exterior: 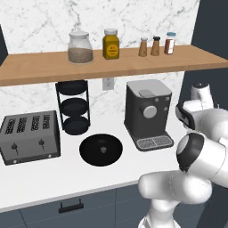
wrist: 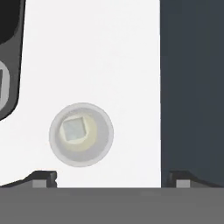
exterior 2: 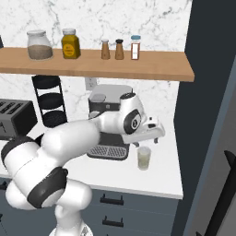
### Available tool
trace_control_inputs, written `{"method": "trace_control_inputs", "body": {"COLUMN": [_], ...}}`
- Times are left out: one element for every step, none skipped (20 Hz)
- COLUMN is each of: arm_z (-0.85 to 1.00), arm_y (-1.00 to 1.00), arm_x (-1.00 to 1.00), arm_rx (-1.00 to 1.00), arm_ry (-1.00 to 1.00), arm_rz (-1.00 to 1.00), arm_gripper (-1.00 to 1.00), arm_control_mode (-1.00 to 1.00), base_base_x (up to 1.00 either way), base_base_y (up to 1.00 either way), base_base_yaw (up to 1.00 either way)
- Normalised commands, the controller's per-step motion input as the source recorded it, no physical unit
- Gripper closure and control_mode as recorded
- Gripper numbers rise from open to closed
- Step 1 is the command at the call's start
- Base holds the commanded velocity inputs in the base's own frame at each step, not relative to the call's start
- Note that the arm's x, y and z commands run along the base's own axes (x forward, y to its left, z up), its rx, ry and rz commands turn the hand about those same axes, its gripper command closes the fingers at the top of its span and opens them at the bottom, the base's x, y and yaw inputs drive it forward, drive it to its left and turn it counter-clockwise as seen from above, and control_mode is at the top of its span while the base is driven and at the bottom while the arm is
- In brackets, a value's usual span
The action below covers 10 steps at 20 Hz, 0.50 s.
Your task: Grab a lemon wedge from the fridge and one ice cube from the ice bowl, and put them in the glass of lemonade.
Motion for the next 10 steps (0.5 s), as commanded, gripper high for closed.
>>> {"method": "trace_control_inputs", "body": {"arm_z": [0.01,0.00,0.00,0.00,0.00,0.01,0.03,0.11,0.19,0.29], "arm_y": [0.14,0.27,0.40,0.51,0.64,0.76,0.85,0.96,0.97,1.00], "arm_x": [-0.77,-0.74,-0.74,-0.74,-0.76,-0.79,-0.79,-0.66,-0.61,-0.63], "arm_rx": [0.11,0.10,0.09,0.09,0.09,0.08,0.09,0.12,0.14,0.15], "arm_ry": [-0.24,-0.26,-0.28,-0.29,-0.31,-0.28,-0.33,-0.41,-0.44,-0.49], "arm_rz": [-0.01,-0.02,-0.03,-0.04,-0.05,-0.06,-0.04,-0.03,-0.02,-0.01], "arm_gripper": [-1.00,-1.00,-1.00,-1.00,-1.00,-1.00,-1.00,-1.00,-1.00,-1.00], "arm_control_mode": [-1.00,-1.00,-1.00,-1.00,-1.00,-1.00,-1.00,-1.00,-1.00,-1.00], "base_base_x": [0.00,0.00,0.00,0.00,0.00,0.00,0.00,0.00,0.00,0.00], "base_base_y": [0.00,0.00,0.00,0.00,0.00,0.00,0.00,0.00,0.00,0.00], "base_base_yaw": [0.00,0.00,0.00,0.00,0.00,0.00,0.00,0.00,0.00,0.00]}}
